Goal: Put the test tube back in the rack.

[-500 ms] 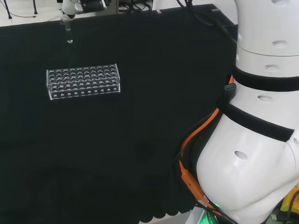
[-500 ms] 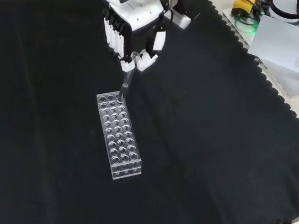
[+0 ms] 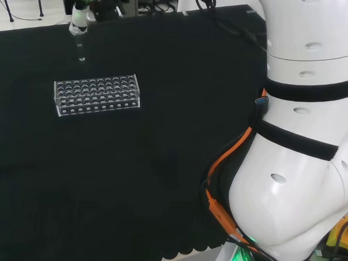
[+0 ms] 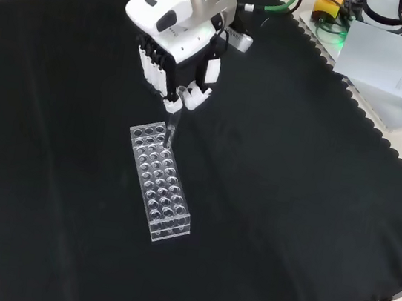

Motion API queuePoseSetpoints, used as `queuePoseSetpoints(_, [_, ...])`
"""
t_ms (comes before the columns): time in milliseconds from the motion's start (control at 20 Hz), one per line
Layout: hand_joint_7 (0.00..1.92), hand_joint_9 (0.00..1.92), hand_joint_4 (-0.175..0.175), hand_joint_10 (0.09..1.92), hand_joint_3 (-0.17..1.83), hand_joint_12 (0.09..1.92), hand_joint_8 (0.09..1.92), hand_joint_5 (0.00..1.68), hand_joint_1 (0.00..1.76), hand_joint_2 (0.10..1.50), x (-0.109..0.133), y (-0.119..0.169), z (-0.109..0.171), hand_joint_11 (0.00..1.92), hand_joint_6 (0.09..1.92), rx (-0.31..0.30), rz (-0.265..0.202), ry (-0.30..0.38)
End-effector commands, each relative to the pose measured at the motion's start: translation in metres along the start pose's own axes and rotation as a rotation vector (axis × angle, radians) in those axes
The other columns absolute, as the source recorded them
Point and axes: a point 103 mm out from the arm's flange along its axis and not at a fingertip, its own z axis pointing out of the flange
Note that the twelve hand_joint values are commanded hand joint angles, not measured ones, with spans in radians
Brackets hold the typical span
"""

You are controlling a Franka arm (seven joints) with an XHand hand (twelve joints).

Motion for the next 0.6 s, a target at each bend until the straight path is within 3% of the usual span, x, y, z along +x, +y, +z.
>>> queuePoseSetpoints(50, [1.43,1.29,-0.175,0.73,0.69,1.09,0.65,1.42,1.44,0.6,0.007,0.003,0.02,1.44,0.09,0.062,-0.012,0.061])
queuePoseSetpoints(600, [1.43,1.29,-0.175,0.73,0.69,1.09,0.65,1.42,1.44,0.6,0.019,0.016,0.052,1.44,0.09,0.104,-0.024,0.093])
